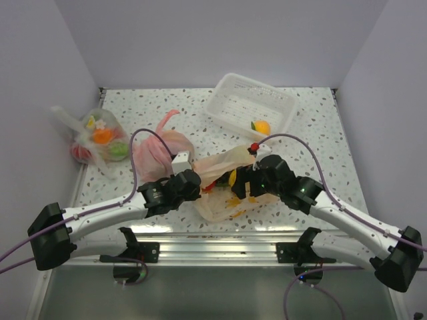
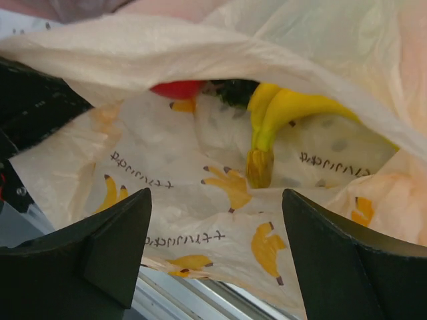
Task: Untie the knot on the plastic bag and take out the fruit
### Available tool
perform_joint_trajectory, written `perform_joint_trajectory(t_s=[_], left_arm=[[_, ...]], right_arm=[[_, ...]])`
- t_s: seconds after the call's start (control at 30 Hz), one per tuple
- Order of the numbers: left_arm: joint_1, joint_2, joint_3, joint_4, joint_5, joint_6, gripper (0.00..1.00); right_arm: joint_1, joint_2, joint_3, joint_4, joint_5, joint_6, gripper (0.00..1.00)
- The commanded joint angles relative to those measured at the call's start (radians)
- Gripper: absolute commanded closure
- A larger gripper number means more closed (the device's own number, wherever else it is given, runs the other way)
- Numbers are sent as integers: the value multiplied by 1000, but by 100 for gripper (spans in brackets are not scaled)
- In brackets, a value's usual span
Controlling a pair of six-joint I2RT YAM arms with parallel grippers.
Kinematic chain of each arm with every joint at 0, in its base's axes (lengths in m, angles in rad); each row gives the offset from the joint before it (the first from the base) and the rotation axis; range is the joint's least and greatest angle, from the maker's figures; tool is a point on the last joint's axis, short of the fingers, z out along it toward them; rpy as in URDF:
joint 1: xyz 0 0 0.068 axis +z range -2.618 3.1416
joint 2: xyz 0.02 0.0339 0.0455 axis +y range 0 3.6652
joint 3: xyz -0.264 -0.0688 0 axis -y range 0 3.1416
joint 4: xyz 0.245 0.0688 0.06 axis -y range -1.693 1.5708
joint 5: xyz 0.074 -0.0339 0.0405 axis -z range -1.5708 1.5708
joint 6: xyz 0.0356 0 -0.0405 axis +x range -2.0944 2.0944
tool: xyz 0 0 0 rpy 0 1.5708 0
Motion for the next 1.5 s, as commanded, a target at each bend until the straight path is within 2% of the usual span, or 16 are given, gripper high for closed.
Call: perform_joint_trajectory(t_s=[0.0,0.2,0.33,0.57,0.93,1.07,1.1,1.17,1.2,1.33,1.47], left_arm=[[-4,-6,42,-17,-32,-17,90],[-6,6,45,-22,-24,-23,90],[-7,24,49,-13,-9,-25,90],[-17,30,46,-8,-4,-31,90],[-23,44,32,16,10,-35,91],[-24,44,32,16,6,-35,91],[-24,44,32,15,5,-35,91],[-24,43,37,10,3,-34,91],[-24,44,38,10,0,-34,91],[-24,37,60,-11,-23,-28,91],[-24,30,98,-50,-50,-14,91]], right_arm=[[42,30,-52,103,8,68,19],[65,105,-86,213,39,56,22],[65,171,-106,266,128,60,31],[65,290,-115,310,217,89,36],[65,450,-132,392,189,103,39],[63,453,-129,392,185,91,54],[63,447,-123,386,180,86,63],[65,406,-118,349,180,73,73],[63,389,-117,335,177,68,83],[63,265,-100,225,154,22,100],[65,160,-71,145,25,-79,100]])
